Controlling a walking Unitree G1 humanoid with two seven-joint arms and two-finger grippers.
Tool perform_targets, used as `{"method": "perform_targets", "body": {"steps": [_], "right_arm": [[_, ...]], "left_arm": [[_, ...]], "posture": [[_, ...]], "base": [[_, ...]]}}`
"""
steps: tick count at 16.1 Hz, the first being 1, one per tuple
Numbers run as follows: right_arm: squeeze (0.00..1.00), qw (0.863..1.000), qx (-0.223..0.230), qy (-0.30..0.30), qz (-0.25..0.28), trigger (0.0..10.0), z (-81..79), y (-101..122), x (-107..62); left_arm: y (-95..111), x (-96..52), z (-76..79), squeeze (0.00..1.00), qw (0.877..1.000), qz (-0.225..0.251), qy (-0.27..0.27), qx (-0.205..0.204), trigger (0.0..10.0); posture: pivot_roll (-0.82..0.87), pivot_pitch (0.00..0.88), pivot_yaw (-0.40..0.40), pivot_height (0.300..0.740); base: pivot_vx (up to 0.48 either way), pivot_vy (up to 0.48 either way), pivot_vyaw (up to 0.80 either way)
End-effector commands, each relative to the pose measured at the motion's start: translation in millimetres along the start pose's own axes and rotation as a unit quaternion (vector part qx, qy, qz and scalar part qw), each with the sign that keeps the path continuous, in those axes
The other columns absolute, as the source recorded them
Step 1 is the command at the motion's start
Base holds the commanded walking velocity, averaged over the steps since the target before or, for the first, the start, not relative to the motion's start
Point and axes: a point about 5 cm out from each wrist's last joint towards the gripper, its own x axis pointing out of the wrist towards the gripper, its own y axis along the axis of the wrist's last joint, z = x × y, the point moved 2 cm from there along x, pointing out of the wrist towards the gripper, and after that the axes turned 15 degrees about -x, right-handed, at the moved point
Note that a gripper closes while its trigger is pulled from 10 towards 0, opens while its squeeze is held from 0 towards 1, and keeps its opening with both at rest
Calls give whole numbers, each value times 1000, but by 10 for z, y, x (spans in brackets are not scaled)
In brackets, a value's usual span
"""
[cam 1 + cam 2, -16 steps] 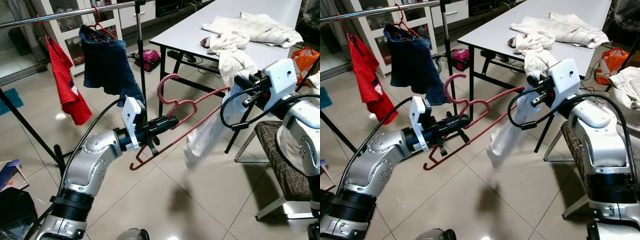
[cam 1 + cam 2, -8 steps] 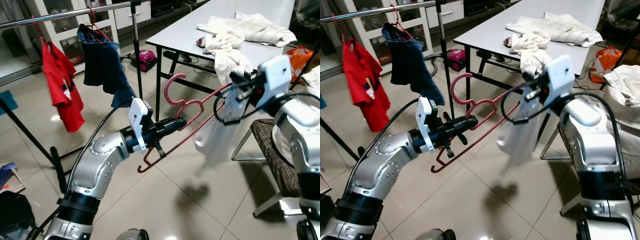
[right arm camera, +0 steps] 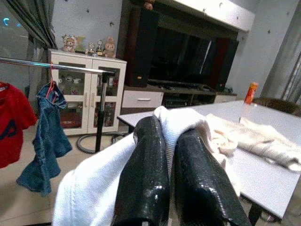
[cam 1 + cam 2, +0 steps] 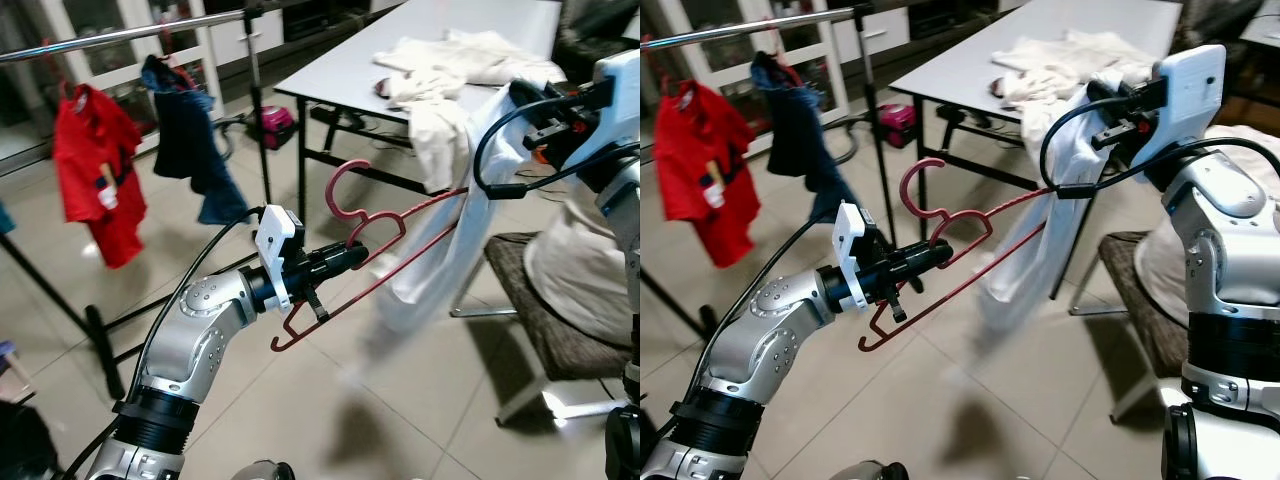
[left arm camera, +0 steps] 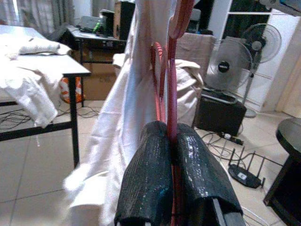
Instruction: Hang hanger
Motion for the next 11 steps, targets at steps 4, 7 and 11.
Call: {"method": "perform_targets", "body": {"steps": [4, 7, 11], "right_arm": [[0, 998, 16, 63, -5, 10000, -297, -61, -29], [0, 997, 13, 75, -18, 10000, -394, -148, -47], [0, 995, 3, 88, -56, 10000, -514, -377, -135]], "left_arm": [[82, 39, -28, 0, 1000, 14, 9, 12, 10000], [116, 57, -12, 0, 999, 26, 15, 14, 10000], [160, 79, -111, 0, 993, 63, 89, 44, 10000]], "posture": [[-146, 0, 44, 740], [-146, 0, 45, 740], [-140, 0, 44, 740]], "base": [[0, 0, 0], [0, 0, 0], [0, 0, 0]]}}
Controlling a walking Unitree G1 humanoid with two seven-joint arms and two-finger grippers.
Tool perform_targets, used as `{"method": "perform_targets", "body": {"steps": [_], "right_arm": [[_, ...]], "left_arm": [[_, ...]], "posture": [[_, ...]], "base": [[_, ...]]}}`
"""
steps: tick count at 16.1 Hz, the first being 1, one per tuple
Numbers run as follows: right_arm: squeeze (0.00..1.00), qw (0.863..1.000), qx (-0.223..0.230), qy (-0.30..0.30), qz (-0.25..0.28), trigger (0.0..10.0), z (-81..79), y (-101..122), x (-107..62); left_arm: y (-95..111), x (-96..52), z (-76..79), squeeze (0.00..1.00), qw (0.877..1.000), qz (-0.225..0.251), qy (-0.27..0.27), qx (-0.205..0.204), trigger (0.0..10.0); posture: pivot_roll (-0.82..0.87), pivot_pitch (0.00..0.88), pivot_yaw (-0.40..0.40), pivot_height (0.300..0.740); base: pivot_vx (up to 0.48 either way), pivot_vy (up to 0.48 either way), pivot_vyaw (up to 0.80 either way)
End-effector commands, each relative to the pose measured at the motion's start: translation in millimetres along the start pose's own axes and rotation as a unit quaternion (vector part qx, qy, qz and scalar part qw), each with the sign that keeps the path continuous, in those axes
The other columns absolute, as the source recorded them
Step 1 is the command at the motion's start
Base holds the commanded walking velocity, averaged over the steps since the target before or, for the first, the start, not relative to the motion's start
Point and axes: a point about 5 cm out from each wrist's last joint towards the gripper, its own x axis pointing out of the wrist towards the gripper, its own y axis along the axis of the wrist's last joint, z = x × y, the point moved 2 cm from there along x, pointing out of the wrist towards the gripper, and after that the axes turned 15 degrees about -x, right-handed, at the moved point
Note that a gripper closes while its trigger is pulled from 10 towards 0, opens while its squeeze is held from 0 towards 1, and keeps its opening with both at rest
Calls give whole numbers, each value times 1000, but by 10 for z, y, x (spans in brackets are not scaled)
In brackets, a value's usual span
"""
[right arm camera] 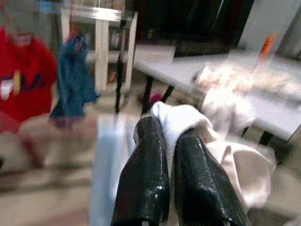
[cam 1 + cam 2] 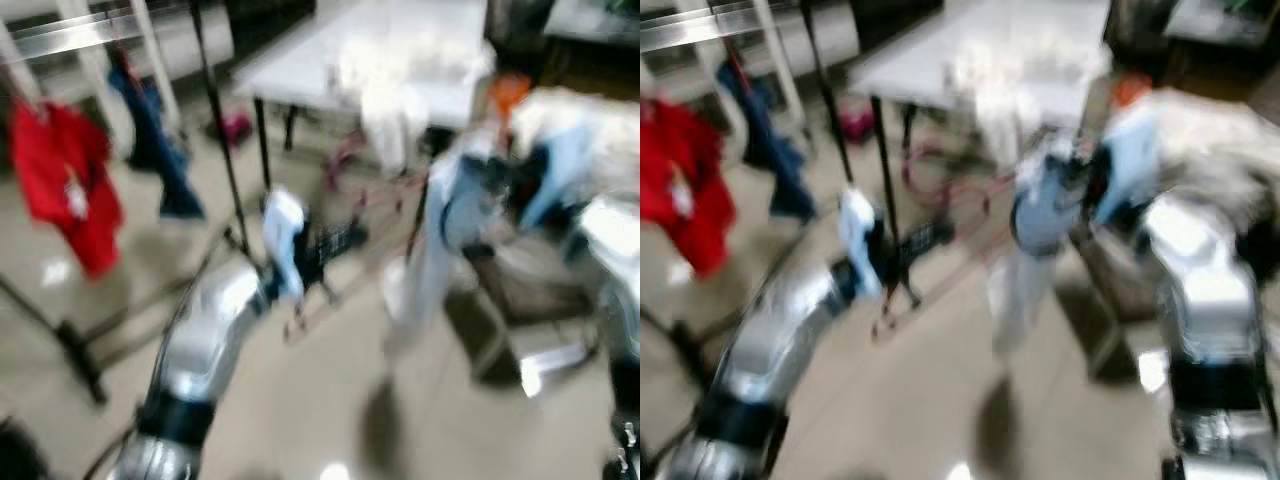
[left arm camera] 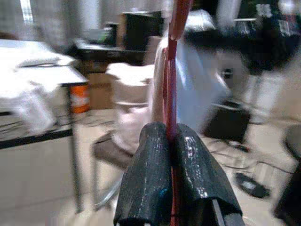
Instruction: Hang hanger
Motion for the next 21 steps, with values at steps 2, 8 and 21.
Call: {"method": "perform_targets", "body": {"steps": [2, 8, 21], "right_arm": [[0, 1000, -3, -3, 11, 10000, 9, 39, 20], [0, 1000, 26, 3, 8, 10000, -153, -35, 126], [0, 987, 137, 25, 85, 10000, -55, 338, 240]], "left_arm": [[37, -37, 1, 0, 999, 23, 27, 15, 10000], [-78, -9, 71, 0, 996, 36, 77, 18, 10000], [-122, 39, 121, 0, 998, 23, 44, 30, 10000]], "posture": [[-131, 0, 43, 740], [-108, 0, 49, 740], [-103, 0, 48, 740]], "base": [[0, 0, 0], [0, 0, 0], [0, 0, 0]]}}
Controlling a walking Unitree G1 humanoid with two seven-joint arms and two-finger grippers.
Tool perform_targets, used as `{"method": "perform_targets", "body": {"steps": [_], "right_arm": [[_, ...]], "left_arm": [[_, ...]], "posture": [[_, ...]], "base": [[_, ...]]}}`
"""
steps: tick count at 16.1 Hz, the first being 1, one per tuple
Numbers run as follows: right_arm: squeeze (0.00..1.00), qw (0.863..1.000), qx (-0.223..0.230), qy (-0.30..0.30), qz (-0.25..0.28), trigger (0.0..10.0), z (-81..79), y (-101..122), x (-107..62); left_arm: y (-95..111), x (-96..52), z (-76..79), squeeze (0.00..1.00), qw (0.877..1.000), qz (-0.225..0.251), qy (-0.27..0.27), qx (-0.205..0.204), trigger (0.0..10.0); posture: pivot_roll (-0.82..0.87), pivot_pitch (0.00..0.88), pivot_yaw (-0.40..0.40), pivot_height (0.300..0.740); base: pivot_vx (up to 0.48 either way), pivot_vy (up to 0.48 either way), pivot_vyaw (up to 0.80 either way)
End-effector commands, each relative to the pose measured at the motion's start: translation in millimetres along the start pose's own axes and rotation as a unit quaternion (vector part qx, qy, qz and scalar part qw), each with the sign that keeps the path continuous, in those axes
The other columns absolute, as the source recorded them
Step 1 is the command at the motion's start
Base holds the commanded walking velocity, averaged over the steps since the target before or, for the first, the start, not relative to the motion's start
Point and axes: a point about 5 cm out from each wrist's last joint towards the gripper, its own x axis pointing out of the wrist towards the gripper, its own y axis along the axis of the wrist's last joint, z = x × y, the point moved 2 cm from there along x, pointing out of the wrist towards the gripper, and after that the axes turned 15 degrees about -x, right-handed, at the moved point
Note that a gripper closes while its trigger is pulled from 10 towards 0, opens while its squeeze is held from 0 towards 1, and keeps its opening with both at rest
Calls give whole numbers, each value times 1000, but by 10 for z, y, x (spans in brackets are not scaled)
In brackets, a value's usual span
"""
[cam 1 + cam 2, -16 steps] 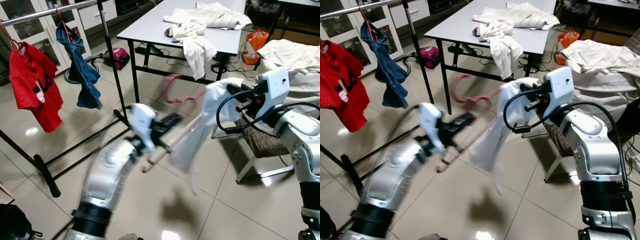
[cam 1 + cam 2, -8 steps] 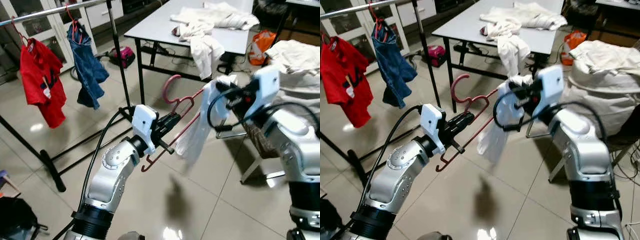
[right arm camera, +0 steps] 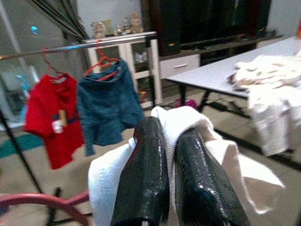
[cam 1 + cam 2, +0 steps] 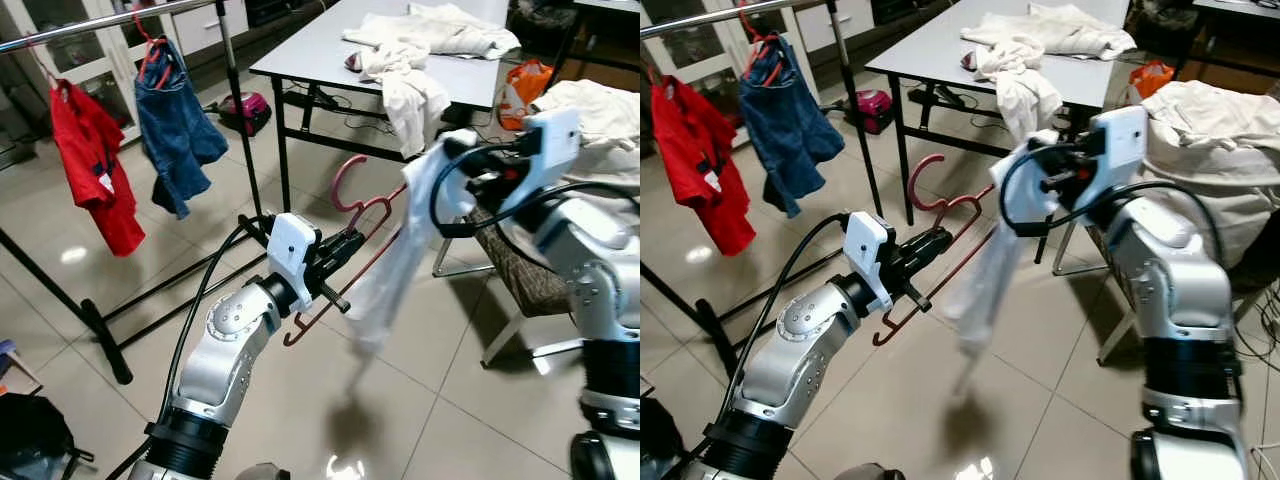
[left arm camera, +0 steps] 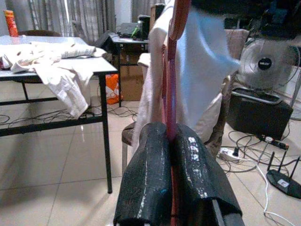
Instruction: Hang hanger
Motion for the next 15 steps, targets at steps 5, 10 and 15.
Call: {"method": "perform_targets", "body": {"steps": [5, 10, 15], "right_arm": [[0, 993, 60, 100, 35, 10000, -344, 156, 102], [0, 995, 5, 87, -50, 10000, -304, -240, 32], [0, 996, -32, 35, -78, 10000, -130, -388, 26]], "left_arm": [[109, 65, 48, 0, 1000, 21, -14, -1, 10000], [172, 80, 44, 0, 999, 37, -12, -18, 10000], [325, 111, 26, 0, 997, 68, -11, -45, 10000]], "posture": [[-98, 0, 41, 740], [-99, 0, 37, 740], [-98, 0, 41, 740]], "base": [[0, 0, 0], [0, 0, 0], [0, 0, 0]]}}
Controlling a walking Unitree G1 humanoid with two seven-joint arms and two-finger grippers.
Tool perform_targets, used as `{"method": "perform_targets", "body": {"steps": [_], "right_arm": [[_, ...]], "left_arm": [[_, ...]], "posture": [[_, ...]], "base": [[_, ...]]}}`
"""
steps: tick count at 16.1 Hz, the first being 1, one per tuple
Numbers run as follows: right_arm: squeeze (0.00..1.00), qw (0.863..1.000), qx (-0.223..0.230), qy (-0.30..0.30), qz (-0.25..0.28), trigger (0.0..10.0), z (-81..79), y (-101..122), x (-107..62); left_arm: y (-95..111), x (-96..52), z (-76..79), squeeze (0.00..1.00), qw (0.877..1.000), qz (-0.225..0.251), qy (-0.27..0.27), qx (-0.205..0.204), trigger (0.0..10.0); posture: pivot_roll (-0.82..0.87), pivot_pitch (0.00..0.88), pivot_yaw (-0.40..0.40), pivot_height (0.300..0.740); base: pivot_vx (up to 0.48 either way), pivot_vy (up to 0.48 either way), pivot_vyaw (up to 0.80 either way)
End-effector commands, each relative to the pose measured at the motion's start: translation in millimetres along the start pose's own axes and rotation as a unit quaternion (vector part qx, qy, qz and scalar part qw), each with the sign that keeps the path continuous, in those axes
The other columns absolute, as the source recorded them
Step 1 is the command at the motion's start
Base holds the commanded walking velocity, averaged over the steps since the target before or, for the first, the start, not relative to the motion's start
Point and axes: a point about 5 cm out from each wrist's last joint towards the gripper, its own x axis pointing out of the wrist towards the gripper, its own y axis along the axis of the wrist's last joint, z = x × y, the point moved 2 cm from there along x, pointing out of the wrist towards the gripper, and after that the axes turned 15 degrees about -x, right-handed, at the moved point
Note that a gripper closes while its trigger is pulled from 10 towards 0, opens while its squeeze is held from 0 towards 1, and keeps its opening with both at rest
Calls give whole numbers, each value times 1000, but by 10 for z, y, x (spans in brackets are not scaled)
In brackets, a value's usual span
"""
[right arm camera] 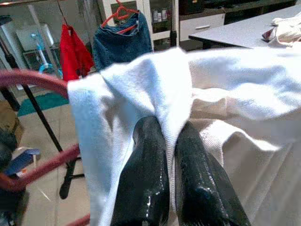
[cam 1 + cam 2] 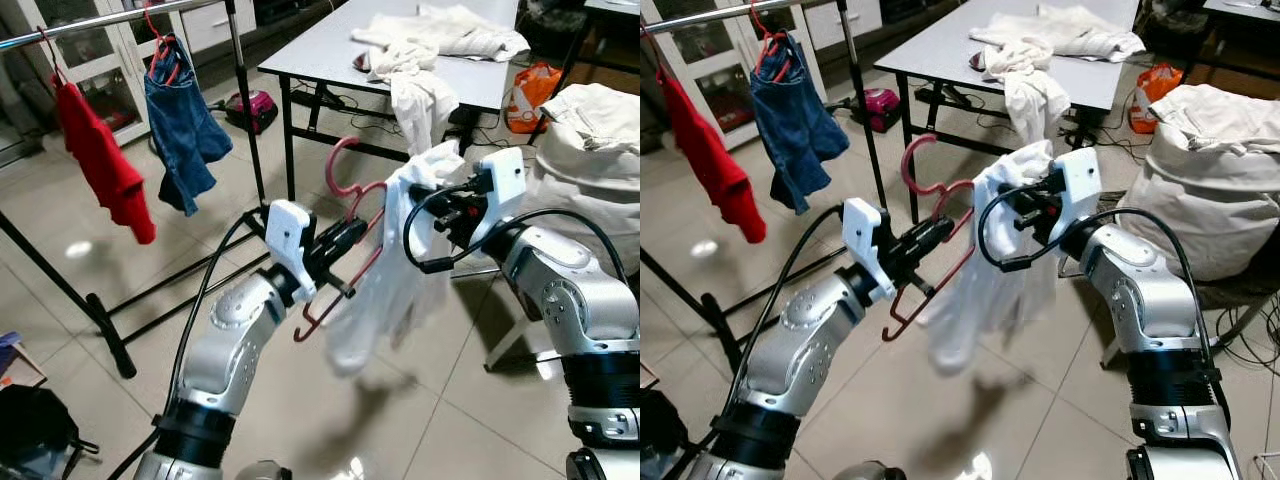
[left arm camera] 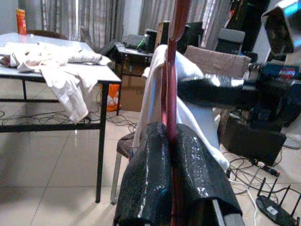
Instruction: Hang hanger
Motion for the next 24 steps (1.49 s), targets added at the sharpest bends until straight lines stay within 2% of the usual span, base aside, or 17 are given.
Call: {"method": "perform_targets", "body": {"steps": [1, 4, 6, 7, 8, 12, 14, 17, 18, 24], "right_arm": [[0, 1000, -12, -7, -1, 10000, 34, 25, 15], [0, 1000, -7, -15, 2, 10000, 43, 17, 39], [0, 999, 4, -39, 13, 10000, 109, 43, 62], [1000, 999, -1, -48, 16, 10000, 133, 55, 64], [1000, 998, -2, -53, 19, 10000, 150, 67, 66], [1000, 999, -16, 1, 42, 10000, 4, 189, 96], [1000, 999, -21, 5, 45, 10000, -8, 205, 99], [1000, 996, -7, 11, 83, 10000, 13, 352, 60], [1000, 996, -15, 12, 90, 10000, 29, 391, 34], [1000, 995, -53, 25, 83, 10000, 89, 401, -102]], "left_arm": [[179, 27, 43, 0, 999, 37, -14, 5, 10000], [174, 26, 45, 0, 999, 33, -15, 4, 10000], [177, 33, 48, 0, 999, 33, -16, 3, 10000], [177, 35, 49, 0, 999, 33, -17, 3, 10000], [177, 36, 50, 0, 999, 33, -17, 3, 10000], [182, 56, 46, 0, 999, 37, -16, -1, 10000], [186, 63, 47, 0, 999, 40, -15, -2, 10000], [184, 63, 37, 0, 999, 42, -12, -1, 10000], [173, 58, 33, 0, 999, 40, -10, 2, 10000], [146, 47, 8, 0, 999, 33, -8, 5, 10000]], "posture": [[-97, 0, 41, 740], [-95, 0, 40, 740], [-95, 0, 38, 740], [-94, 0, 38, 740], [-94, 0, 38, 740], [-96, 0, 34, 740], [-96, 0, 31, 740], [-95, 0, 28, 740], [-95, 0, 28, 740], [-97, 0, 29, 740]], "base": [[0, 0, 0], [0, 0, 0], [0, 0, 0], [0, 0, 0], [0, 0, 0], [0, 0, 0], [0, 0, 0], [0, 0, 0], [0, 0, 0], [0, 0, 0]]}}
